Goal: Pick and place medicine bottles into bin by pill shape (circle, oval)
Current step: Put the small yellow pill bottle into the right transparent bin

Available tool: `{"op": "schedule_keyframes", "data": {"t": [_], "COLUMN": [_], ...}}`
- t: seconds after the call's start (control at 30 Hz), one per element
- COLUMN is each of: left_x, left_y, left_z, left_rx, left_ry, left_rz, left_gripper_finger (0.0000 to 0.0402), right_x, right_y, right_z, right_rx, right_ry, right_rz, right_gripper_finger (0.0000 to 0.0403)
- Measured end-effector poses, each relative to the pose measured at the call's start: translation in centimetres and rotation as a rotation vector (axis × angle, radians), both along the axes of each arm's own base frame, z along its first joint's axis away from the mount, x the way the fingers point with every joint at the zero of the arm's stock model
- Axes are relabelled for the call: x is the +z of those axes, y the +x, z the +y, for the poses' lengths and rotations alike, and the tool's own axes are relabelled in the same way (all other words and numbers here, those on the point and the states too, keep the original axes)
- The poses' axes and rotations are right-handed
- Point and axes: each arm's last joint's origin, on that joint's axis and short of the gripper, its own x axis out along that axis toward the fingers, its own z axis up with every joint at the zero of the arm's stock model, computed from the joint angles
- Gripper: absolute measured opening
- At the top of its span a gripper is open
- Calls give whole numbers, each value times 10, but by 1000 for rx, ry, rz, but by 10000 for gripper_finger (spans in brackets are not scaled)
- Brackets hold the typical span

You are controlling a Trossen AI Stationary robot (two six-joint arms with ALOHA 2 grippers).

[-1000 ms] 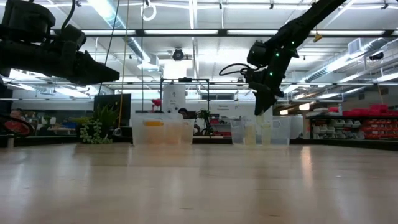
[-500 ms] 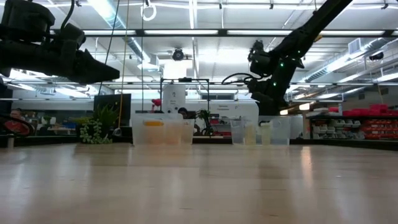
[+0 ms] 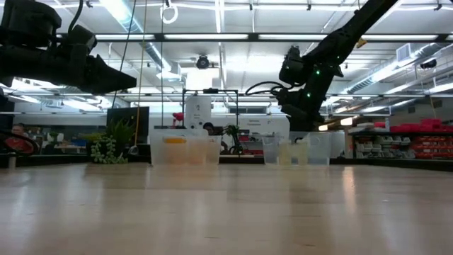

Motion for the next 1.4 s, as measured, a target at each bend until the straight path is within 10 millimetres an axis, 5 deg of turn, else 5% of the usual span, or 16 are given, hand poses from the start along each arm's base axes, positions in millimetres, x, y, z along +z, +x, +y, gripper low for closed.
{"op": "schedule_keyframes", "data": {"t": [1.4], "left_x": [4], "left_y": [0], "left_z": [0], "left_rx": [0], "left_ry": [26], "left_rz": [-38], "left_gripper_finger": [172], "right_x": [0], "right_y": [11], "right_z": [14], "right_rx": [-56], "right_ry": [-3], "right_rz": [-1], "right_gripper_finger": [127]}}
